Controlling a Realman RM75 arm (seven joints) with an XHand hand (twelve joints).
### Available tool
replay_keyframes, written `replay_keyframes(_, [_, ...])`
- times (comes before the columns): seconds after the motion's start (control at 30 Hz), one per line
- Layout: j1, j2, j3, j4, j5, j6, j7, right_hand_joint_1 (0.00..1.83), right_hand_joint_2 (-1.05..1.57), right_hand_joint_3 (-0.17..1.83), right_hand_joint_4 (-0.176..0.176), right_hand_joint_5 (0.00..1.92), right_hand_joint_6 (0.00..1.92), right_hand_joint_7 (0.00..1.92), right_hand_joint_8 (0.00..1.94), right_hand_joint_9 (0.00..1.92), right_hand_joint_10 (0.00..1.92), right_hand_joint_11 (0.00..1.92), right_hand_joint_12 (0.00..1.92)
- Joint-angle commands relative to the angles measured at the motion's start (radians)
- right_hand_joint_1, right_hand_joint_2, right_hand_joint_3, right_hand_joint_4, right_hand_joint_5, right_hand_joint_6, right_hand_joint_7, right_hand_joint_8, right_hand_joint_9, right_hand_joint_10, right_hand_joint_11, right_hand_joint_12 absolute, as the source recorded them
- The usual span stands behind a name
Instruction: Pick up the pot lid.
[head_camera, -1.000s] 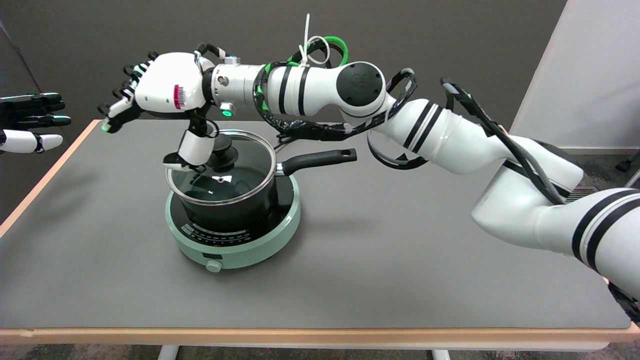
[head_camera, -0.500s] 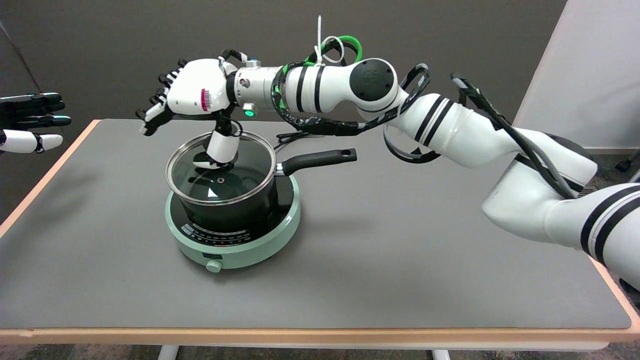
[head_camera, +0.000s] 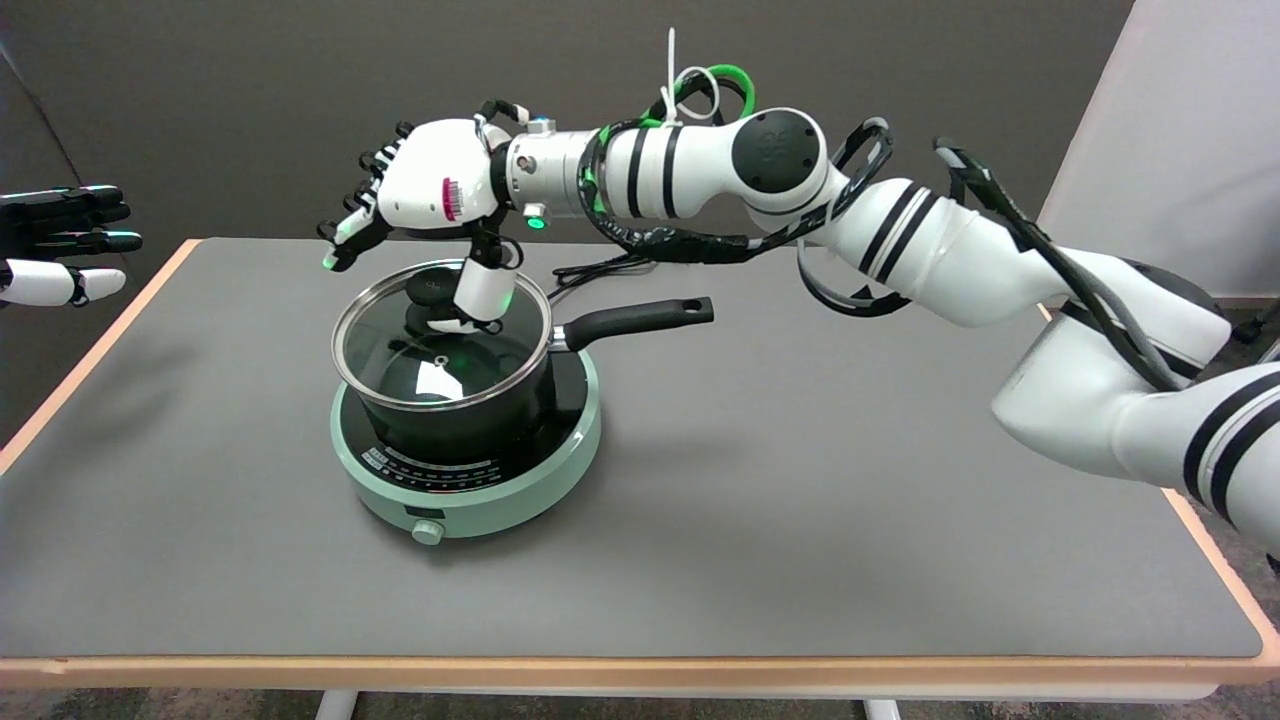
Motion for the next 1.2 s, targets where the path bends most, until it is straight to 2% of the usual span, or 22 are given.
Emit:
replay_keyframes(0.03, [-0.008,0.058,-0.004,0.027,0.001,0.01,0.0,0.71,0.54,0.97,0.17,0.4,0.17,0.58,0.2,0.58,0.33,0.36,0.59])
replay_keyframes(1.2, [-0.027,0.029,-0.004,-0.032,0.002,0.001,0.0,0.79,0.63,0.9,0.176,0.54,0.28,0.72,0.27,0.67,0.39,0.4,0.58])
